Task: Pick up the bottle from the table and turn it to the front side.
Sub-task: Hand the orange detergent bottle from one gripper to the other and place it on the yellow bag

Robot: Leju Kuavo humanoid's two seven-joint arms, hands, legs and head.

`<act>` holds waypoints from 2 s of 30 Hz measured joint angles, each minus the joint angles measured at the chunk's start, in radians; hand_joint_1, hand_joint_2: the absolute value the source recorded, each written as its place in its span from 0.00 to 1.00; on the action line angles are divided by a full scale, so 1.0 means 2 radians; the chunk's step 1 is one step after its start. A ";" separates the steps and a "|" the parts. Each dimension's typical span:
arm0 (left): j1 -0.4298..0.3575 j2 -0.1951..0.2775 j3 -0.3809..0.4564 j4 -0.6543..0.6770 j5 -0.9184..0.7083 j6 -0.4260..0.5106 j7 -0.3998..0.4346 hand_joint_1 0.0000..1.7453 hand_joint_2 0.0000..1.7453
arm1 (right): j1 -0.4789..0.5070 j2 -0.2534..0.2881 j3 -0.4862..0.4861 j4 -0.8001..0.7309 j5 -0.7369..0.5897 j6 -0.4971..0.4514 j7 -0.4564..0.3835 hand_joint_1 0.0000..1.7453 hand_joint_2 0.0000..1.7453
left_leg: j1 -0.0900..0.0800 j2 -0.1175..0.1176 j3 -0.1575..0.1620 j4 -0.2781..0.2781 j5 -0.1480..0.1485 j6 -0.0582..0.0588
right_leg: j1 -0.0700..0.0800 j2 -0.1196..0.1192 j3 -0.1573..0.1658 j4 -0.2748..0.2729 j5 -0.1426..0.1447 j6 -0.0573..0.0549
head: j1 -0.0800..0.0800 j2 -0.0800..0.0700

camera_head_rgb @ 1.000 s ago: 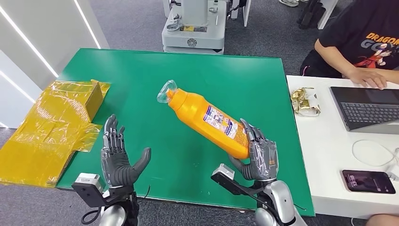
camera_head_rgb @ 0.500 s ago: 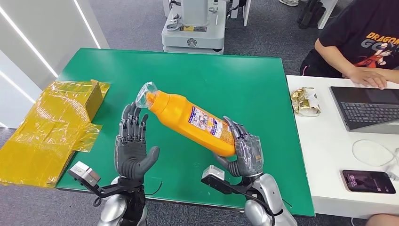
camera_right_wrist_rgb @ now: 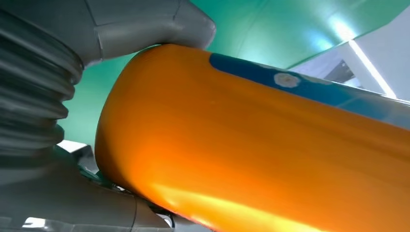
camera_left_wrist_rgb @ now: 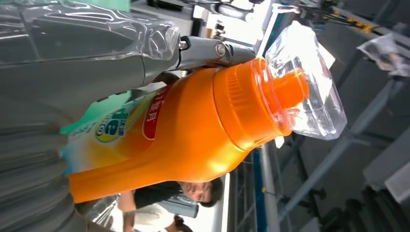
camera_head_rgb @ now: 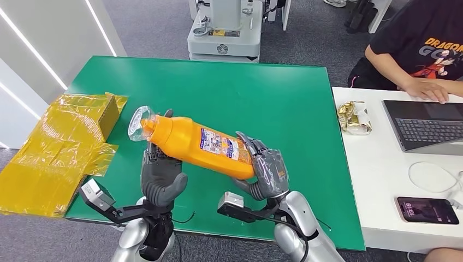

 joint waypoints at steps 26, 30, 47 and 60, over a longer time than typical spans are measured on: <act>-0.010 -0.005 0.022 0.028 -0.059 0.071 -0.001 0.00 1.00 | -0.011 0.011 0.024 0.007 0.011 0.119 0.020 1.00 1.00 | 0.000 0.000 0.000 0.000 0.000 0.000 | 0.000 0.000 0.000 0.000 0.000 0.000 | 0.000 0.000; -0.009 -0.005 0.029 0.036 -0.068 0.098 -0.008 0.00 1.00 | -0.006 0.011 0.024 0.004 0.019 0.137 0.032 1.00 1.00 | 0.000 0.000 0.000 0.000 0.000 0.000 | 0.000 0.000 0.000 0.000 0.000 0.000 | 0.000 0.000; -0.012 -0.006 0.041 0.040 -0.061 0.139 -0.017 1.00 1.00 | 0.002 0.007 0.023 0.005 0.030 0.147 0.040 1.00 1.00 | 0.000 0.001 0.000 0.000 0.000 0.000 | 0.000 0.000 0.000 0.000 0.000 0.000 | 0.000 0.000; -0.022 -0.006 0.041 0.047 -0.053 0.141 -0.017 1.00 1.00 | 0.018 0.006 0.025 -0.008 0.055 0.114 0.040 0.00 1.00 | 0.000 0.000 0.000 0.000 0.000 0.000 | 0.000 0.000 0.000 0.000 0.000 0.000 | 0.000 0.000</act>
